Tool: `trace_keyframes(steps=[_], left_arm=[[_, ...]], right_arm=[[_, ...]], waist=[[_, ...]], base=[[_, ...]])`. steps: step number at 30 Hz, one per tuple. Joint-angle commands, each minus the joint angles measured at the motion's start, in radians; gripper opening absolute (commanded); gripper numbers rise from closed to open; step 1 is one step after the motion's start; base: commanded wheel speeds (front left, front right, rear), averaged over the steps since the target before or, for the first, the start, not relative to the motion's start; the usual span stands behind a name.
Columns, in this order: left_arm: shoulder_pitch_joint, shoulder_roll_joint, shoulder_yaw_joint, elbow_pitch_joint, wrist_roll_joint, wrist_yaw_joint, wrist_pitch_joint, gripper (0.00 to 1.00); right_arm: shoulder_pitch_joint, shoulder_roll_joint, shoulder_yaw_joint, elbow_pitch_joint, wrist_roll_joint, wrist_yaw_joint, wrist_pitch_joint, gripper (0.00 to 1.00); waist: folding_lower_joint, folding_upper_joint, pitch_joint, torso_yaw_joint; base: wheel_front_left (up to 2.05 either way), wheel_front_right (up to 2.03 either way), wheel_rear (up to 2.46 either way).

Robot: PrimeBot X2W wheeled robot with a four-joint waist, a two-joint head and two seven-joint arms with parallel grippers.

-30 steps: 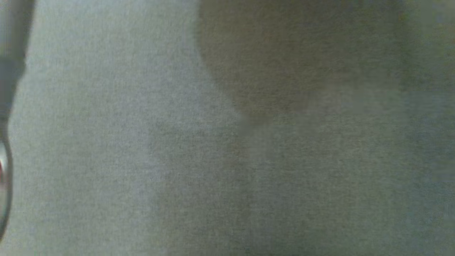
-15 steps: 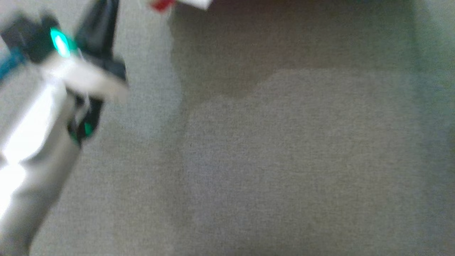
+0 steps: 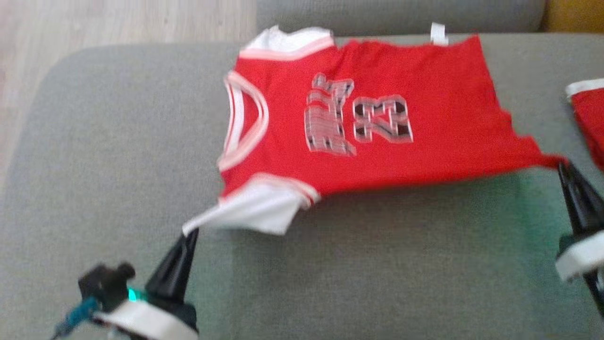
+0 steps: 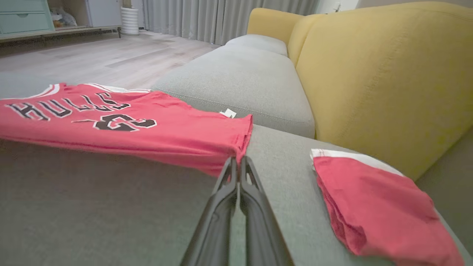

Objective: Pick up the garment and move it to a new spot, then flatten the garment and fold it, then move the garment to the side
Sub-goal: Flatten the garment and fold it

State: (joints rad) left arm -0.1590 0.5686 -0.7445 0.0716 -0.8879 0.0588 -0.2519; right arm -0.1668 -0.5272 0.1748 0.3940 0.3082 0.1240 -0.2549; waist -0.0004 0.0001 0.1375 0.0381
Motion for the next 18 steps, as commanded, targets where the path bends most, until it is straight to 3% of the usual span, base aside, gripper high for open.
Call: trace_keyframes(steps=[1,6,10,18], left_arm=[[0.003,0.048,0.039,-0.048,-0.013,0.022,-0.008,0.00],[0.121,0.059,0.030,-0.139,-0.048,0.070,-0.007,0.00],[0.140,0.060,0.032,-0.171,-0.056,0.087,-0.004,0.00],[-0.030,0.058,0.046,-0.112,-0.034,0.037,0.050,0.00]], right_arm=[[0.037,-0.022,-0.021,-0.048,0.008,0.007,0.008,0.00],[0.199,-0.011,-0.066,-0.139,0.024,0.007,0.050,0.00],[0.244,0.002,-0.080,-0.181,0.037,0.007,0.073,0.00],[0.123,0.023,-0.058,-0.156,0.049,0.007,0.115,0.00]], waist=[[0.0004,-0.0001,-0.034,-0.007],[0.0004,-0.0001,-0.049,-0.012],[0.0004,-0.0001,-0.048,-0.023],[0.0004,-0.0001,0.005,-0.033]], base=[[0.00,0.00,0.00],[0.00,0.00,0.00],[0.00,0.00,0.00],[0.00,0.00,0.00]])
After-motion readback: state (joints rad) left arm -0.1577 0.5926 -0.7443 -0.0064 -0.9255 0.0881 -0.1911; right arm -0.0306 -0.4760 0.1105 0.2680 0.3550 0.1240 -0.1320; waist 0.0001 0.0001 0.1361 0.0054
